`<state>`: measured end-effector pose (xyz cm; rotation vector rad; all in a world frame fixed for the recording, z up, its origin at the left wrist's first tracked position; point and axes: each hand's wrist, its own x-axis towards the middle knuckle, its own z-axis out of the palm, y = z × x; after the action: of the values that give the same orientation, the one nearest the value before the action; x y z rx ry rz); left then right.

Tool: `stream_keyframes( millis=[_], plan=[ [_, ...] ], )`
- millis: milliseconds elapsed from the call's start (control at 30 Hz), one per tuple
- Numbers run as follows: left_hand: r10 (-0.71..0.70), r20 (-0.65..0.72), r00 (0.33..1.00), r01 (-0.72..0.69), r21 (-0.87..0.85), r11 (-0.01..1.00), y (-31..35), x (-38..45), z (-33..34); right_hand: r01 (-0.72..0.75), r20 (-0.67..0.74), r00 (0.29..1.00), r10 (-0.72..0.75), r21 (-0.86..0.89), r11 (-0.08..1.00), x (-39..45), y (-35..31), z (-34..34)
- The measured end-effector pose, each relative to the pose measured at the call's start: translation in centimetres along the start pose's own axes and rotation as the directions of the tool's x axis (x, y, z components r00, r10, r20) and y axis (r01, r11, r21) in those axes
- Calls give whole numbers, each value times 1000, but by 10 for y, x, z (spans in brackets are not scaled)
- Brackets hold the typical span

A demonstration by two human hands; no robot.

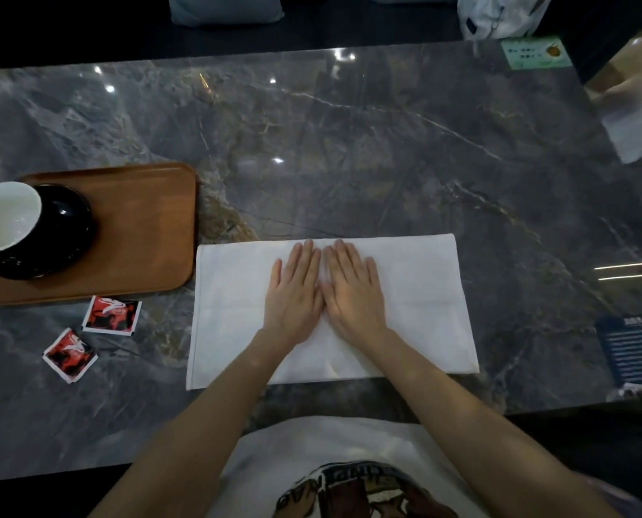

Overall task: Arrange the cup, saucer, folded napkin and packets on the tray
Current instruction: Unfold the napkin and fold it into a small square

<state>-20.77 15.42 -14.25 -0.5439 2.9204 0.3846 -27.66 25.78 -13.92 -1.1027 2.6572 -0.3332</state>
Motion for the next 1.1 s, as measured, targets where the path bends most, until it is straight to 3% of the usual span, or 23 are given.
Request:
stream_keyframes(
  millis=[200,400,567,667,800,967,1100],
  plan=[
    [-29,-18,999,29,-21,999,-15,-1,4,-25,25,999,28,-109,994,1,23,7],
    [-245,-97,965,241,-51,969,-58,-25,-9,-222,-44,975,218,-111,969,-10,71,-6],
    [-297,-117,948,292,-57,955,-66,-33,-13,-355,-67,934,350,-75,932,-18,87,-17],
    [-271,-113,956,262,-91,961,-39,-34,-10,-245,-41,969,243,-41,969,-20,58,-16],
    [-19,-43,999,15,-102,995,6,-53,4,23,21,1000,-22,-17,1000,-36,14,-2],
    [39,31,999,-39,5,999,-13,-80,13,67,44,997,-62,-116,991,-68,47,0],
    [-25,-6,1000,25,22,999,-42,-100,7,8,34,999,-2,-163,987,-91,81,-9]
  ],
)
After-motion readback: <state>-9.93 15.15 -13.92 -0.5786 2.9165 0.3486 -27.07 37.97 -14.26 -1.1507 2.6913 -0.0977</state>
